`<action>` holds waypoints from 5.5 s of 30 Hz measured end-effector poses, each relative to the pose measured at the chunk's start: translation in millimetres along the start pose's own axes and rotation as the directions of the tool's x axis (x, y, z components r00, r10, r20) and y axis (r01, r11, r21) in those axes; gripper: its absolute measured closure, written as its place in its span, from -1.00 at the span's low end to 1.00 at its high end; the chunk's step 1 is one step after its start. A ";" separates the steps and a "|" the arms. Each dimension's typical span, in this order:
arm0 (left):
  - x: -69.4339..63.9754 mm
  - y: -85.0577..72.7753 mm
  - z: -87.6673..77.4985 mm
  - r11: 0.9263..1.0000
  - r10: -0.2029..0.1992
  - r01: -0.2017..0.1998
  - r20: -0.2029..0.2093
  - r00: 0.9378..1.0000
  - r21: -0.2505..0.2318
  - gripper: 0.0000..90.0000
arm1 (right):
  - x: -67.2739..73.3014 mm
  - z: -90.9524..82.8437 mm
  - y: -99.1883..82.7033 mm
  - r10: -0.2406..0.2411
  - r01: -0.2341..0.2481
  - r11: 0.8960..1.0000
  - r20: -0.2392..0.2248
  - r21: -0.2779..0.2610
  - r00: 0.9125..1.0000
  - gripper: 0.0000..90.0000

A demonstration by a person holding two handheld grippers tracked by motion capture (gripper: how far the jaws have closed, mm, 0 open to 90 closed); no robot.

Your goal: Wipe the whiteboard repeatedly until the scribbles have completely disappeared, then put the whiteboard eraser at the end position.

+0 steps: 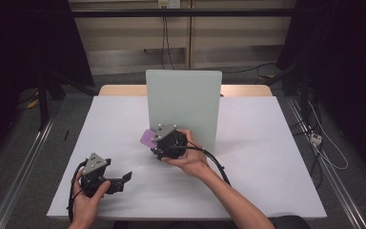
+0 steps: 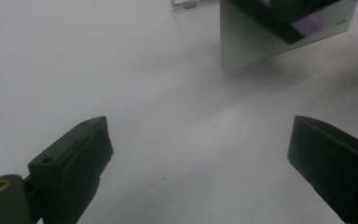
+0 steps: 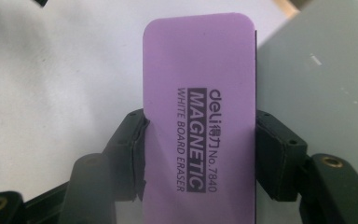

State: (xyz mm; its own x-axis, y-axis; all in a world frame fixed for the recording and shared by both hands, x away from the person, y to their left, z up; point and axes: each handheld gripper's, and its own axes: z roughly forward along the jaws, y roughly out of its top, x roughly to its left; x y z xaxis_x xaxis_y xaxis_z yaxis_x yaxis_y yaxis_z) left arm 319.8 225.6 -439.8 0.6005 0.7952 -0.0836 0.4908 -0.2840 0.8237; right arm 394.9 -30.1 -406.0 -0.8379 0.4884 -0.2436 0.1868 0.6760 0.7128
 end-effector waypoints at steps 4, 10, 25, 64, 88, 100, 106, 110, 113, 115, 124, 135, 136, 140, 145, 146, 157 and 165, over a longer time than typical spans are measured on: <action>1.1 -0.4 -0.4 1.000 -0.004 0.004 -0.002 1.000 -0.001 -0.87 | 3.7 6.8 1.2 0.009 -0.009 1.000 -0.019 0.003 1.000 -0.08; 1.2 -0.2 -1.0 1.000 -0.004 0.004 0.000 1.000 -0.002 -0.87 | 8.9 14.4 2.6 -0.012 0.013 1.000 -0.034 0.019 0.999 -0.08; 2.9 -0.7 -2.7 1.000 -0.011 0.011 -0.004 1.000 -0.013 -0.86 | -20.0 -23.3 20.7 0.037 -0.032 0.997 0.066 -0.073 0.997 -0.08; 4.8 -2.3 -2.7 1.000 -0.021 0.021 -0.016 1.000 0.001 -0.86 | -34.5 -65.8 -10.2 0.174 -0.172 0.977 0.004 -0.123 0.985 -0.08; 5.4 -1.8 -7.9 1.000 -0.023 0.023 -0.014 1.000 -0.018 -0.86 | -41.2 -119.1 -42.3 0.241 -0.240 0.963 -0.008 -0.122 0.970 -0.08; 5.7 -1.6 -6.6 1.000 -0.021 0.021 -0.013 1.000 -0.014 -0.86 | -41.4 -128.4 -69.6 0.277 -0.280 0.958 -0.040 -0.071 0.960 -0.08; 5.2 -1.9 -6.2 1.000 -0.019 0.019 -0.013 1.000 -0.006 -0.86 | -31.3 -125.9 -73.4 0.254 -0.255 0.966 -0.036 -0.048 0.967 -0.08; 5.2 -1.9 -6.7 1.000 -0.022 0.022 -0.009 1.000 -0.011 -0.86 | -27.8 -122.3 -76.1 0.256 -0.258 0.966 -0.046 -0.030 0.966 -0.08; 5.6 -1.9 -7.2 1.000 -0.023 0.023 -0.011 1.000 -0.012 -0.86 | -24.9 -120.5 -76.9 0.243 -0.245 0.969 -0.062 -0.024 0.968 -0.08; 5.9 -2.2 -7.5 1.000 -0.028 0.027 -0.024 0.999 -0.015 -0.86 | -21.6 -119.6 -75.4 0.226 -0.228 0.974 -0.077 -0.014 0.971 -0.08; 5.7 -2.3 -6.7 1.000 -0.024 0.024 -0.017 1.000 -0.009 -0.86 | -6.9 -109.0 -69.1 0.150 -0.145 0.989 -0.149 0.044 0.977 -0.08; 5.6 -1.5 -5.3 1.000 -0.021 0.021 -0.022 1.000 -0.006 -0.86 | -3.9 -96.9 -72.6 0.149 -0.118 0.983 -0.228 0.141 0.962 -0.08; 5.9 -1.6 -5.4 1.000 -0.020 0.020 -0.022 1.000 -0.005 -0.86 | -3.2 -95.8 -72.7 0.150 -0.117 0.982 -0.233 0.147 0.961 -0.08; 6.4 -1.9 -5.3 1.000 -0.024 0.024 -0.022 0.999 -0.011 -0.86 | 1.5 -90.8 -74.3 0.144 -0.097 0.978 -0.259 0.185 0.955 -0.08; 6.0 -1.5 -5.4 1.000 -0.021 0.020 -0.018 1.000 -0.007 -0.86 | 1.5 -85.1 -75.6 0.160 -0.102 0.972 -0.281 0.210 0.946 -0.08; 6.1 -1.6 -5.3 1.000 -0.020 0.020 -0.017 1.000 -0.005 -0.86 | 0.7 -84.0 -76.0 0.157 -0.098 0.972 -0.281 0.212 0.947 -0.08; 6.1 -1.5 -4.8 1.000 -0.015 0.015 -0.015 1.000 -0.004 -0.85 | 2.3 -69.4 -77.3 0.186 -0.098 0.954 -0.302 0.285 0.935 -0.08; 5.5 -1.3 -4.8 1.000 -0.012 0.012 -0.015 1.000 -0.004 -0.85 | 5.1 -62.2 -76.3 0.172 -0.077 0.952 -0.309 0.296 0.935 -0.08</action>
State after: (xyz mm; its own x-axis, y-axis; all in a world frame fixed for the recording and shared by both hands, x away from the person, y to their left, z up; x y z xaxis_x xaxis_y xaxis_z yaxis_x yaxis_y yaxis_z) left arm 319.5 233.0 -438.6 0.5852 0.8064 -0.0851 0.4953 -0.2723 0.8250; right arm 344.5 -113.5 -420.7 -0.9100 0.4029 0.0980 0.3946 0.7692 0.5026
